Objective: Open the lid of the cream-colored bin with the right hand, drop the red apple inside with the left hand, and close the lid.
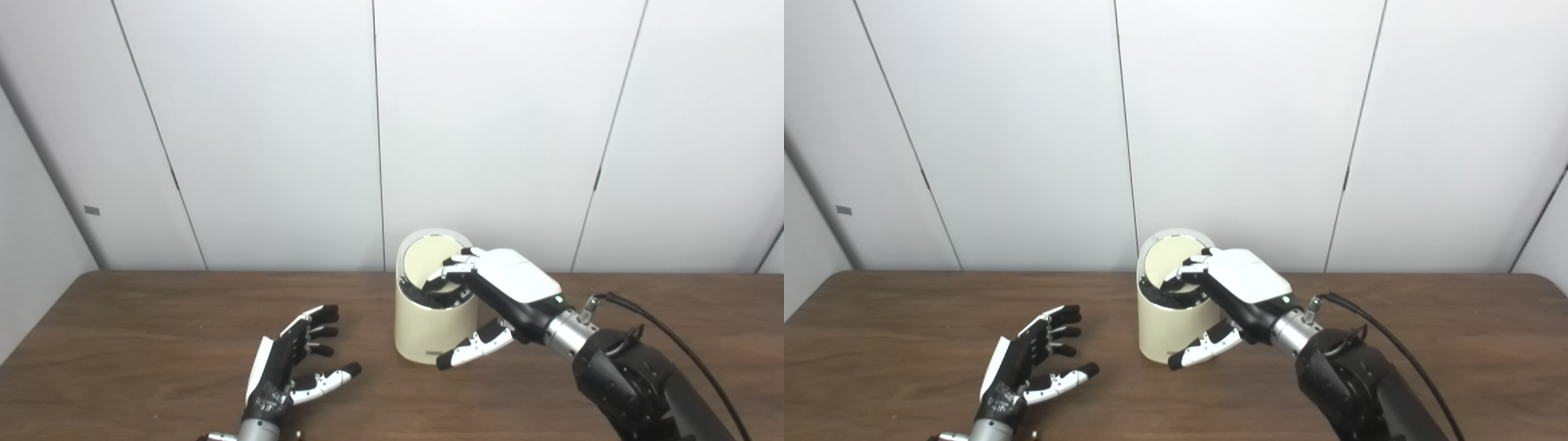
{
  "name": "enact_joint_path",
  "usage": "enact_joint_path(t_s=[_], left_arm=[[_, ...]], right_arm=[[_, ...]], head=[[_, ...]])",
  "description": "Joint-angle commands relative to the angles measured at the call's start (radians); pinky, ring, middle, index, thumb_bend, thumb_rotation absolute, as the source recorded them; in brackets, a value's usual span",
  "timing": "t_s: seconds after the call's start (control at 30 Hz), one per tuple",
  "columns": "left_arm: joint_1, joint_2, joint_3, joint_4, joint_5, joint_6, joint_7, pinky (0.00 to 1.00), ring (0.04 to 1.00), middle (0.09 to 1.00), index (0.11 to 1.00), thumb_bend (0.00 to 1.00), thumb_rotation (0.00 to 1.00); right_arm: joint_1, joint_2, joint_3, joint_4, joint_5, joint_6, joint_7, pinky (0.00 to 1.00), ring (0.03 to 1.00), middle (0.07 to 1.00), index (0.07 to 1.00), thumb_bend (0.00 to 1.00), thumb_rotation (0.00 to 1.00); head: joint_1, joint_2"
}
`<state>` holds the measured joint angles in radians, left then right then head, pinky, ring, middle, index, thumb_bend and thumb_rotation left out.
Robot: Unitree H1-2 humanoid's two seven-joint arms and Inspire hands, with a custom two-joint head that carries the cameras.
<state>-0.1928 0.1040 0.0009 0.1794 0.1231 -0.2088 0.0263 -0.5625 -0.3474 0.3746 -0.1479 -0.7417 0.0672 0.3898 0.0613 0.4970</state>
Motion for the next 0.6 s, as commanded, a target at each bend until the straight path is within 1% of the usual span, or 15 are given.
enact_joint_path(t_s=[0.0,0.1,0.17,0.3,0.37,0.5,0.57], left_arm=[[0.007,0.002,-0.002,0.009,0.001,-0.013,0.001,0.62,0.745,0.795,0.802,0.71,0.00],[0.004,0.001,-0.005,0.013,0.005,-0.016,0.002,0.61,0.743,0.797,0.804,0.71,0.00],[0.002,0.000,-0.006,0.017,0.008,-0.017,0.005,0.61,0.738,0.791,0.800,0.71,0.00],[-0.004,0.000,-0.006,0.034,0.006,-0.030,0.005,0.60,0.738,0.795,0.800,0.71,0.00],[-0.008,0.000,-0.007,0.042,0.008,-0.034,0.007,0.60,0.739,0.794,0.798,0.71,0.00],[-0.013,-0.001,-0.008,0.054,0.006,-0.039,0.009,0.60,0.736,0.789,0.792,0.71,0.00],[-0.015,-0.002,-0.008,0.058,0.004,-0.041,0.008,0.59,0.734,0.790,0.791,0.71,0.00]], right_arm=[[-0.008,-0.024,0.026,0.019,-0.017,0.018,0.078,0.96,0.890,0.729,0.734,0.71,0.50],[-0.021,-0.032,0.039,0.017,-0.031,0.039,0.110,0.96,0.898,0.743,0.746,0.71,0.55],[-0.026,-0.032,0.038,0.013,-0.030,0.052,0.122,0.96,0.896,0.747,0.749,0.72,0.56],[-0.037,-0.026,0.012,-0.018,-0.013,0.074,0.125,0.96,0.896,0.750,0.747,0.72,0.50],[-0.044,-0.025,-0.009,-0.033,0.001,0.067,0.103,0.96,0.892,0.746,0.745,0.70,0.49],[-0.064,-0.023,-0.041,-0.064,0.020,0.072,0.101,0.97,0.897,0.750,0.751,0.68,0.50],[-0.071,-0.022,-0.054,-0.077,0.020,0.075,0.096,0.94,0.890,0.745,0.747,0.68,0.50]], head=[[0.000,0.001],[0.000,-0.003],[0.000,-0.005],[-0.004,-0.011],[-0.005,-0.014],[-0.006,-0.019],[-0.005,-0.020]])
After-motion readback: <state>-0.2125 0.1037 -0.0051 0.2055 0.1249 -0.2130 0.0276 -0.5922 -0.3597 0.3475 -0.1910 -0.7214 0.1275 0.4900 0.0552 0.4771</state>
